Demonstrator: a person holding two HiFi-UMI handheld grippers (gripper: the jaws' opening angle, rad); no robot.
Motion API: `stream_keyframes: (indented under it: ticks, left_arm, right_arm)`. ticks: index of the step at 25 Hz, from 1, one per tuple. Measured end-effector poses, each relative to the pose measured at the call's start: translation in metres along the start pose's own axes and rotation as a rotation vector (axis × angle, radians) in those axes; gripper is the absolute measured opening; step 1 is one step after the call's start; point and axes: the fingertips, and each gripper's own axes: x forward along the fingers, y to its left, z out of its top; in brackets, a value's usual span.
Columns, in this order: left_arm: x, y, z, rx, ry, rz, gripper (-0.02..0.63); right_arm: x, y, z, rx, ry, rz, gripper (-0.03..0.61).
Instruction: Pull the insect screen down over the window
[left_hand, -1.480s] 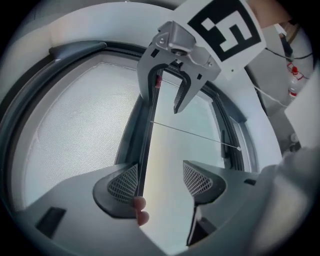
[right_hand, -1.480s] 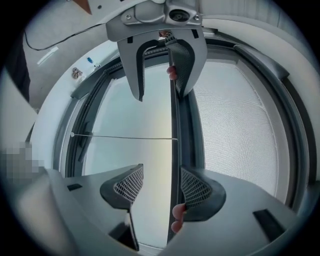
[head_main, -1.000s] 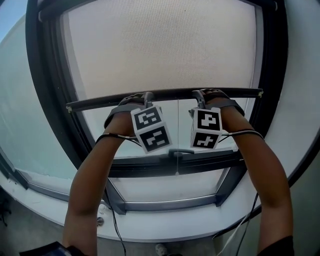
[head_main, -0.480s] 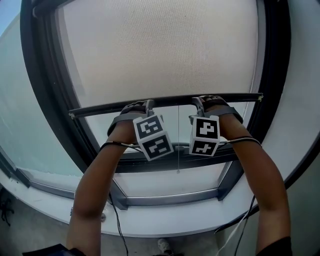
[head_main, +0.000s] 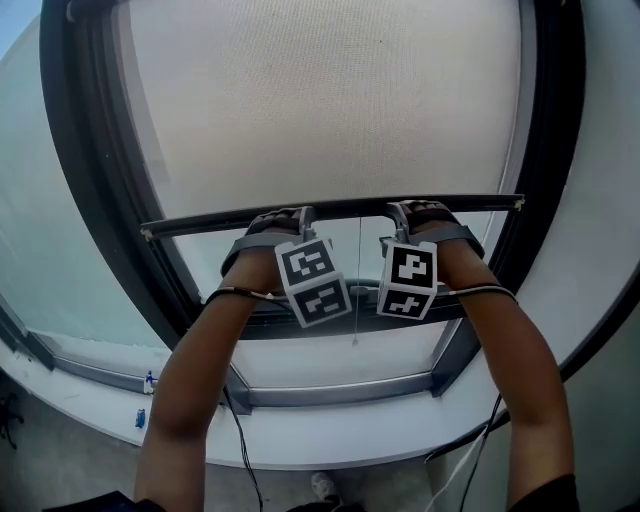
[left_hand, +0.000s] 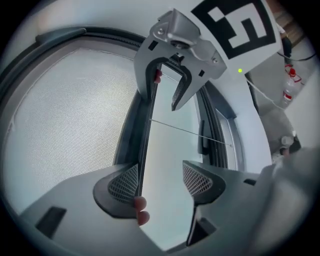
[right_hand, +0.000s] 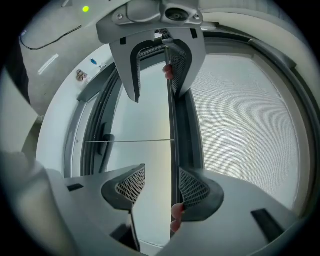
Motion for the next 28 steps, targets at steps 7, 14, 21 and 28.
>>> stream_keyframes:
  ticks: [7, 14, 21, 28]
  left_arm:
    - [0.036, -0.080, -0.011, 0.001, 0.014, -0.003, 0.278]
    - [0.048, -0.101, -0.017, -0.016, 0.019, -0.025, 0.278]
    - [0.061, -0.124, -0.024, -0.021, 0.030, -0.081, 0.270]
    - [0.075, -0.152, -0.028, -0.042, 0.020, -0.094, 0.267]
  right_arm:
    - [0.024, 0.087, -0.004, 0.023, -0.027, 0.006, 0.215]
    - [0.034, 0.111, -0.004, 0.029, -0.022, 0.041, 0.215]
    - [0.041, 0.138, -0.003, 0.015, -0.018, 0.114, 0.215]
    - [0.051, 0.170, -0.003, 0.012, -0.034, 0.134, 0.215]
